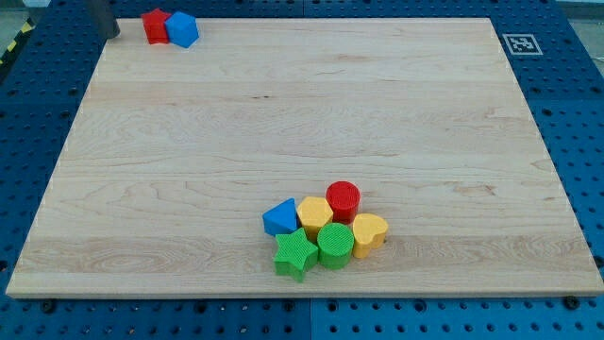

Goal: Nudge the red star and blue cube right a bit

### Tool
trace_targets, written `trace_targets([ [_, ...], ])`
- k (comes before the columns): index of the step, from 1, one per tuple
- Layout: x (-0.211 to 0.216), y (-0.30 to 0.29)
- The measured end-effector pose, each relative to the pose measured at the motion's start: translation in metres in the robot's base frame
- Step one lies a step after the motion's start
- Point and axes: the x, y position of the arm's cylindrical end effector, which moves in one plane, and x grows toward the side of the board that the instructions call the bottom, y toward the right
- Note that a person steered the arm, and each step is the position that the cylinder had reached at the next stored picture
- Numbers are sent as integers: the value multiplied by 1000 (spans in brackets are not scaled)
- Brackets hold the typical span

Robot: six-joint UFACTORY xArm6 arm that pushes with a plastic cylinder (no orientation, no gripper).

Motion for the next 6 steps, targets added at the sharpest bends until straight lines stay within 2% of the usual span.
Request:
trace_targets([
  [1, -24, 3],
  [4, -23, 66],
  [5, -16, 68],
  [6, 8, 68],
])
